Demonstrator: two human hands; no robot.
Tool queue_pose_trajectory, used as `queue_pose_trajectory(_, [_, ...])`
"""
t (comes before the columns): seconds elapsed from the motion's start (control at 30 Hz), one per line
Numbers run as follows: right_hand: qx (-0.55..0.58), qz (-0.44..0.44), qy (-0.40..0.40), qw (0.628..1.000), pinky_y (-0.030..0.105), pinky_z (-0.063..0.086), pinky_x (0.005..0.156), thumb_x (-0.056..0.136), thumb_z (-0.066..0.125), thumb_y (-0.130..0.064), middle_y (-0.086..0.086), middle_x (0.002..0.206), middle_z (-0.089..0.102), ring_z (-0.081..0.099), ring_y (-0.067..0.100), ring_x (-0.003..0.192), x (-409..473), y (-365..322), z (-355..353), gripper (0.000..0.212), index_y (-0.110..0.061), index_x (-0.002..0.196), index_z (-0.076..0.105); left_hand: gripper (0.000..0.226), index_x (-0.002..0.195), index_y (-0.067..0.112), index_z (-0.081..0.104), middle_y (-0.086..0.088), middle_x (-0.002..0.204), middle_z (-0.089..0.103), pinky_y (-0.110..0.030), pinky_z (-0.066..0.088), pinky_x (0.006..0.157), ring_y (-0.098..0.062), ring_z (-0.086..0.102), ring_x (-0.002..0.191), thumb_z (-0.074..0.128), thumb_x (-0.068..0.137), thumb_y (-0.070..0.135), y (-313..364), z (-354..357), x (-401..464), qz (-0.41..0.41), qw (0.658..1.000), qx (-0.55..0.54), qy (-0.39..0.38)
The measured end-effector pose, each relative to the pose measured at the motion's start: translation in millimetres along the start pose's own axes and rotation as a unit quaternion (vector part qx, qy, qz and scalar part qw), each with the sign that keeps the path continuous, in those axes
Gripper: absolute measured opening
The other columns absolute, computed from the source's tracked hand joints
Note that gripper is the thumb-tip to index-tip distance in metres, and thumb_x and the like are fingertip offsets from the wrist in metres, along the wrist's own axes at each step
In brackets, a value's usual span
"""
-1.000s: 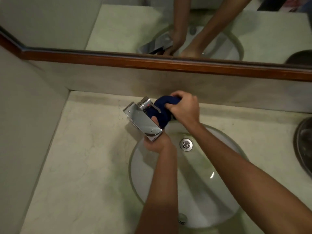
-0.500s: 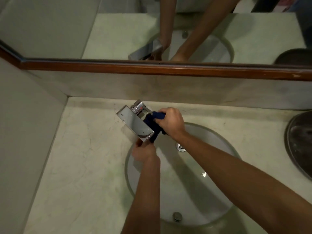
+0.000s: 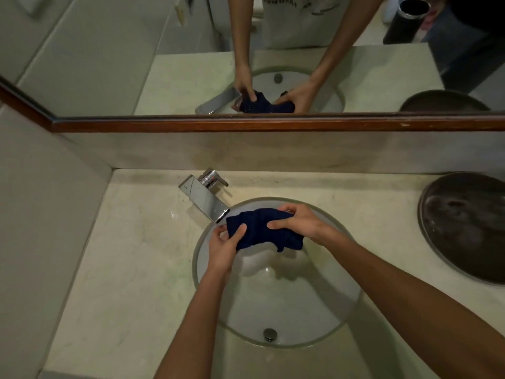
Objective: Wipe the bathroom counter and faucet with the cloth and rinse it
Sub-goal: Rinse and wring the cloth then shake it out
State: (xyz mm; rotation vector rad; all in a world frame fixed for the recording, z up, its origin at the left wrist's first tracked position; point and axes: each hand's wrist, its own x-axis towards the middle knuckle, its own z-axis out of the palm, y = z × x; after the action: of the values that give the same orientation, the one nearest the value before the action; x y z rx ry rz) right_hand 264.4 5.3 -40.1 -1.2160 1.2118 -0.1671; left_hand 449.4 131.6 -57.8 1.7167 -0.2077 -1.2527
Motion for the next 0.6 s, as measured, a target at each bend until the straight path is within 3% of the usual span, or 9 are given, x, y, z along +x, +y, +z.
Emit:
queue_pose_trajectory(0.13, [-0.011,0.003,-0.039,0.999,0.02,0.057,0.072,0.075,0.092,-0.021,-0.001,0.107,0.076,0.073,0.015,0.095,-31,12,-24,0.044,-0.017,0.114,0.072,0.054,0.132,0.011,0.051,-0.014,0.117,0.075,-0.042,0.059,0.093,-0.028,0.074,0.106,0.079,0.086,0.004,7,-15,-18,0.0,0.998,0.016,-0.069])
queue_pose_trajectory(0.2, [0.007,0.008,-0.06,0.998,0.024,0.059,0.077,0.075,0.091,-0.02,0.001,0.107,0.077,0.074,0.019,0.097,-49,23,-42,0.042,-0.018,0.114,0.073,0.057,0.139,0.009,0.054,-0.013,0.121,0.074,-0.047,0.056,0.1,-0.03,0.072,0.112,0.078,0.087,0.002,7,-12,-27,0.003,0.993,0.032,-0.118])
queue_pose_trajectory(0.3, [0.059,0.023,-0.059,0.996,0.033,0.061,0.083,0.078,0.087,-0.013,0.007,0.11,0.078,0.075,0.025,0.1,-78,42,-75,0.043,-0.013,0.118,0.072,0.047,0.134,0.008,0.062,-0.01,0.122,0.074,-0.04,0.057,0.098,-0.027,0.071,0.114,0.071,0.09,-0.004,7,17,-47,0.004,0.984,0.055,-0.171])
queue_pose_trajectory(0.43, [0.156,0.023,0.01,0.987,0.032,0.059,0.081,0.08,0.082,-0.01,0.012,0.115,0.076,0.073,0.026,0.103,-127,66,-136,0.041,-0.011,0.12,0.071,0.047,0.13,0.01,0.065,-0.008,0.122,0.074,-0.035,0.057,0.098,-0.024,0.071,0.115,0.068,0.089,-0.011,6,88,-73,-0.017,0.971,0.059,-0.23])
queue_pose_trajectory(0.5, [0.182,0.019,0.064,0.981,0.036,0.059,0.088,0.083,0.079,-0.012,0.009,0.115,0.076,0.072,0.026,0.108,-153,76,-172,0.038,-0.016,0.121,0.072,0.047,0.131,0.009,0.064,-0.009,0.125,0.073,-0.034,0.057,0.098,-0.023,0.07,0.116,0.068,0.088,-0.011,4,132,-86,-0.036,0.966,0.057,-0.248])
queue_pose_trajectory(0.6, [0.208,0.01,0.157,0.965,0.041,0.057,0.092,0.086,0.077,-0.015,0.01,0.114,0.076,0.071,0.029,0.11,-187,90,-225,0.034,-0.019,0.12,0.073,0.044,0.126,0.006,0.065,-0.013,0.122,0.073,-0.032,0.06,0.089,-0.023,0.072,0.107,0.068,0.086,-0.011,1,205,-109,-0.07,0.96,0.039,-0.269])
